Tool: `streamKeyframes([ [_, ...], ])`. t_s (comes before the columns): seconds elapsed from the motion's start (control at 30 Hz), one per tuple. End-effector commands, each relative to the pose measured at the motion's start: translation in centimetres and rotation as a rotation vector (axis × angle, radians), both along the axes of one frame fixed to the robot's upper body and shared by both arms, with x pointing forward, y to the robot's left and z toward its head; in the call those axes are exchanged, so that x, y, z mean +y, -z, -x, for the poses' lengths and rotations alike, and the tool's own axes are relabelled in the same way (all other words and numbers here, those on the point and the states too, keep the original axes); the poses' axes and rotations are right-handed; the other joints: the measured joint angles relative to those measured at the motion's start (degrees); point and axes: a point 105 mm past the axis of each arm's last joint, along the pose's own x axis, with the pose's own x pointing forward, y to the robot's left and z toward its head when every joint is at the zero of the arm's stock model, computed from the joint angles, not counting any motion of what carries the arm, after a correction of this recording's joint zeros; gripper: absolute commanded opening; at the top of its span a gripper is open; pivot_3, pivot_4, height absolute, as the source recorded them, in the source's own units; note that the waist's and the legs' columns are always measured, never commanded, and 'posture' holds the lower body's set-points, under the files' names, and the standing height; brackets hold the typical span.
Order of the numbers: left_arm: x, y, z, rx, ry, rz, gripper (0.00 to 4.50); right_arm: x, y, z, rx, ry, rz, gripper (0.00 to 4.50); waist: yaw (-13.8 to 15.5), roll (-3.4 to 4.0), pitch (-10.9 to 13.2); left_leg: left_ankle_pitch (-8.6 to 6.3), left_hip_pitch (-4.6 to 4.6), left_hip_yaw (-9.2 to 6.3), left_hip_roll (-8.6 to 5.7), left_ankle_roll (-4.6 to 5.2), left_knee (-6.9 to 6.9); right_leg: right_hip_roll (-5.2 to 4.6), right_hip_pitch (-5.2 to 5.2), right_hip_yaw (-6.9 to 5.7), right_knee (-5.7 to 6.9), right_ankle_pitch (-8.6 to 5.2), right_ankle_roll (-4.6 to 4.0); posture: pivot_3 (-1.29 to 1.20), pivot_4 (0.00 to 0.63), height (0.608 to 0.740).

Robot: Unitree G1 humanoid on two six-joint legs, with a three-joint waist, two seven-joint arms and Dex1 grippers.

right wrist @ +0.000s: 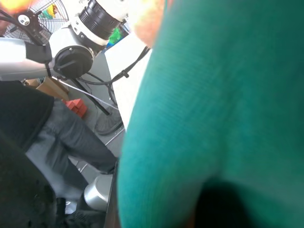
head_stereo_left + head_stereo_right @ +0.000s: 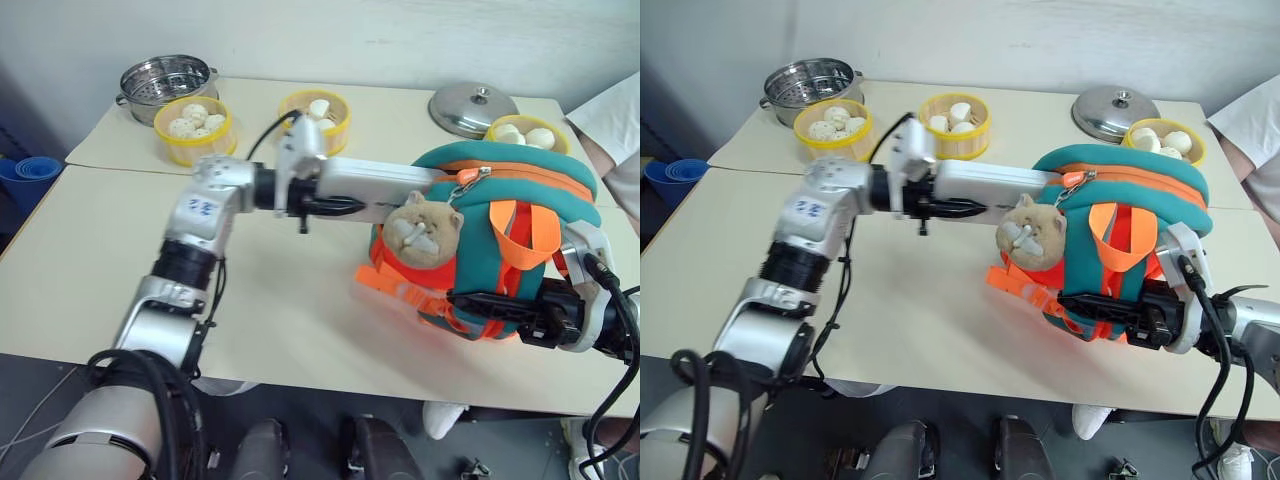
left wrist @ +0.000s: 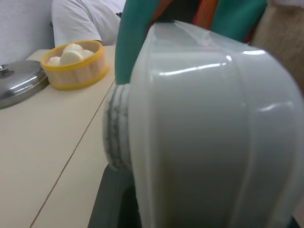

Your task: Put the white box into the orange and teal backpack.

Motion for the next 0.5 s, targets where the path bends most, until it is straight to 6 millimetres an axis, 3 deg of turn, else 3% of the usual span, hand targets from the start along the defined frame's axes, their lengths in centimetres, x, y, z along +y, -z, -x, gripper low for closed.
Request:
streamKeyframes([
  [0.03, -4.3, -2.0, 1.7, -0.054, 0.104, 0.035, 1.18, 0.6, -0.2, 0.1, -0.017, -0.028, -0.005, 0.01, 0.0, 0.00, 0.0, 0.03, -0.07, 0.00, 0.01, -0.04, 0.01, 0.01, -0.06, -0.02, -0.05, 0.01, 0.01, 0.00, 0.150, 0.740],
  [0.13, -6.6, -2.0, 2.5, -0.005, 0.167, 0.074, 1.18, 0.7, -0.1, -0.1, -0.020, -0.030, -0.005, 0.01, -0.2, 0.01, 0.0, 0.14, -0.27, 0.07, 0.01, -0.25, 0.00, 0.03, -0.31, 0.00, -0.08, 0.01, 0.02, 0.00, 0.150, 0.740],
  [0.2, -6.9, 0.2, 1.3, -0.015, 0.123, 0.026, 1.18, 1.1, 0.1, -0.3, -0.027, -0.035, -0.006, 0.01, -0.2, 0.01, 0.0, 0.18, -0.31, 0.09, 0.00, -0.31, -0.03, 0.11, -0.51, 0.07, 0.00, 0.01, 0.01, 0.00, 0.150, 0.740],
  [0.27, -6.8, -0.1, 0.1, 0.065, 0.063, 0.132, 1.90, 1.3, 0.1, -0.4, -0.036, -0.035, -0.010, 0.00, -0.2, 0.01, 0.0, 0.21, -0.27, 0.10, -0.02, -0.37, -0.03, 0.16, -0.58, 0.17, 0.14, 0.01, 0.01, 0.00, 0.150, 0.740],
  [0.37, -5.3, -2.0, 0.4, 0.176, 0.131, 0.300, 2.72, 1.1, 0.1, -0.6, -0.055, -0.006, -0.019, 0.00, -0.4, -0.02, 0.0, 0.26, -0.28, 0.08, -0.03, -0.25, 0.00, 0.16, -0.71, 0.21, 0.35, 0.02, -0.01, 0.00, 0.150, 0.740],
  [0.5, 0.2, -1.6, 1.5, 0.153, 0.269, 0.320, 3.88, 0.8, 0.4, -1.1, -0.075, 0.055, -0.036, 0.00, -1.2, 0.01, 0.0, 0.44, -0.20, 0.09, -0.01, -0.53, -0.06, 0.19, -0.70, 0.25, 0.49, 0.01, -0.05, 0.00, 0.150, 0.740],
])
